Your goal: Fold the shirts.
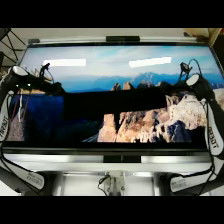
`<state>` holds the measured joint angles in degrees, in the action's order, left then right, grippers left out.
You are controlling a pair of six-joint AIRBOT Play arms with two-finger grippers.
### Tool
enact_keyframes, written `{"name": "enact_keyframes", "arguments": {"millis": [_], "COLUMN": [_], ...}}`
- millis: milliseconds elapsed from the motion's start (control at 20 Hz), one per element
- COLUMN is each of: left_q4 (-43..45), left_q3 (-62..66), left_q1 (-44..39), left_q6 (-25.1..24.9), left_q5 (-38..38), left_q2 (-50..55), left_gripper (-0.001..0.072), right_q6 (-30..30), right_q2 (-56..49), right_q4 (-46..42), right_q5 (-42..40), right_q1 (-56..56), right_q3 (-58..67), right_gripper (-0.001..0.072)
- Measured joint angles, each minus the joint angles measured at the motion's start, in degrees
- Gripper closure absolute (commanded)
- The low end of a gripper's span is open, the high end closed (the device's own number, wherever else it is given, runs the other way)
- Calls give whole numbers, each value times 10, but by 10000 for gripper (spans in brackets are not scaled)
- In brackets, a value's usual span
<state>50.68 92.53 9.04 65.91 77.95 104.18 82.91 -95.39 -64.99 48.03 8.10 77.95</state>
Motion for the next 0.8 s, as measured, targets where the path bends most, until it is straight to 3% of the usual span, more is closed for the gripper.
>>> {"name": "enact_keyframes", "arguments": {"millis": [50,100,150,200,250,300,550,800], "left_q4": [2,5,6,6,6,6,4,-1], "left_q3": [1,1,2,2,3,3,4,4], "left_q1": [-1,-3,-7,-10,-12,-15,-8,-5], "left_q6": [8,13,19,23,25,28,33,33], "left_q5": [0,0,0,-1,2,3,39,69], "left_q2": [8,16,23,28,32,34,27,-6], "left_gripper": [672,628,489,340,287,287,287,288], "right_q6": [5,7,9,9,7,4,-4,-13], "right_q2": [-6,-13,-19,-23,-24,-23,-14,-50], "right_q4": [0,1,2,2,3,2,-5,41], "right_q5": [-9,-13,-16,-14,-8,-1,22,31], "right_q1": [1,2,2,3,4,7,49,66], "right_q3": [0,0,0,0,0,0,0,0], "right_gripper": [524,338,243,241,113,42,42,43]}}
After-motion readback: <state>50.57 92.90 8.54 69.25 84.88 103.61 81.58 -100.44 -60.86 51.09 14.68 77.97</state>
